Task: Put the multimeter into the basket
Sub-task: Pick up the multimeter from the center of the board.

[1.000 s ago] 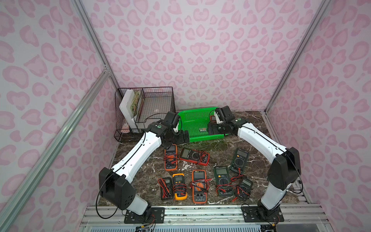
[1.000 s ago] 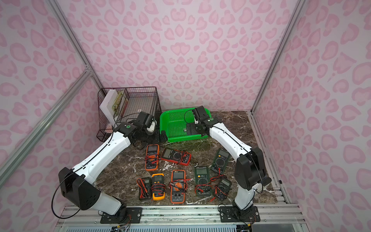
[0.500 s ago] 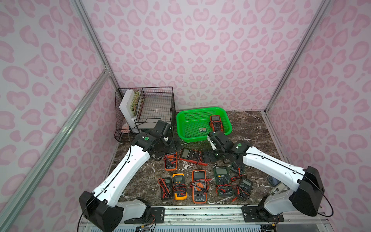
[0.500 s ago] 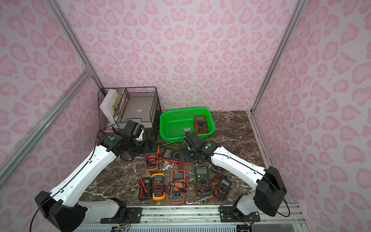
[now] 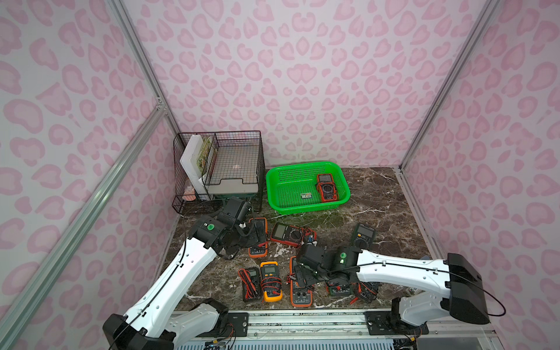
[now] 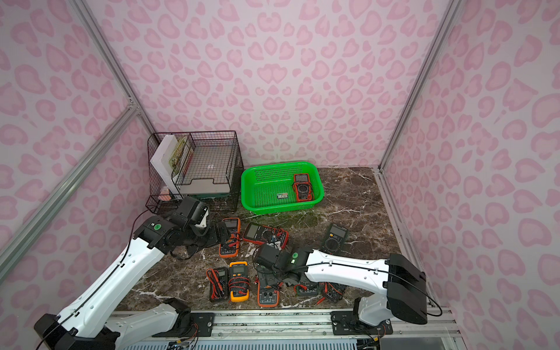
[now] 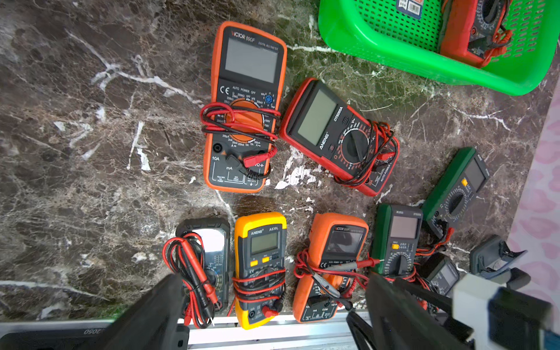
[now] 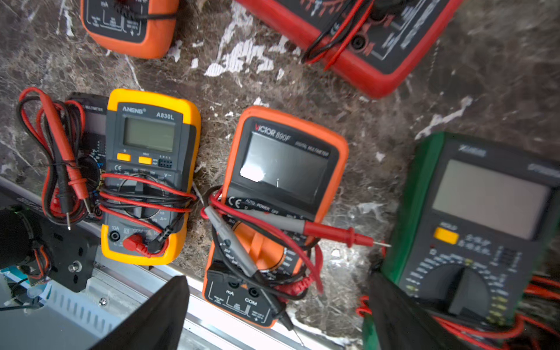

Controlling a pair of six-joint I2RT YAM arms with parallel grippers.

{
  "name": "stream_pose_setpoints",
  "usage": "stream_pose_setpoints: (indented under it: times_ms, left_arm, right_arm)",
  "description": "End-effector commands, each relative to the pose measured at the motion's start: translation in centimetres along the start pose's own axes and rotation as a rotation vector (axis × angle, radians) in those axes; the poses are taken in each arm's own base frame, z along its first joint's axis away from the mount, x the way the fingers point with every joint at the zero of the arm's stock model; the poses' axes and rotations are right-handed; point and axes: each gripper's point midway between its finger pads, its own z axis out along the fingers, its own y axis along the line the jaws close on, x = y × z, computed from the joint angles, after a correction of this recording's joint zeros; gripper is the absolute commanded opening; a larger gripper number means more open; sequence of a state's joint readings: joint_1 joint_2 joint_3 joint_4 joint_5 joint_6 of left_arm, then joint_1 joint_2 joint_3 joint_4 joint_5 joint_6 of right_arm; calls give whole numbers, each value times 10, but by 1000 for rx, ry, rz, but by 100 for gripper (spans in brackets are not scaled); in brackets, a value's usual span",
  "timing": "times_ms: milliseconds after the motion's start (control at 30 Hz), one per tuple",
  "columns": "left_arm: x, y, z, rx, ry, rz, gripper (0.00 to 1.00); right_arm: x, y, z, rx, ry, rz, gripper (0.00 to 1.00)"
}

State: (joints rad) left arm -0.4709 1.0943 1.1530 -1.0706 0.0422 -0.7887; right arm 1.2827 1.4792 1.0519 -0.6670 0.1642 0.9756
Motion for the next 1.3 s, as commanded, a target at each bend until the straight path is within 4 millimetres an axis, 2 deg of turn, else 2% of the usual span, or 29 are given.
stream_pose_setpoints:
  times_ms: [0,333,633,1133,1267]
  left_arm:
    - [7,-1,-1,27,17,2,99]
    - [9,-5,-5,53,25,49,98]
    - [12,-8,-5,68,46,84,99]
    - [19,-5,-2,77,66,86,99]
    - [19,-6,-1,79,64,87,99]
  right_arm:
    - [-4,10,6,22,-29,76,99]
    - [1,14,22,74,-13,129,99]
    - [12,16,27,98,-1,149,99]
    - [31,2,34,170,39,149,99]
    - [32,4,39,169,49,139,99]
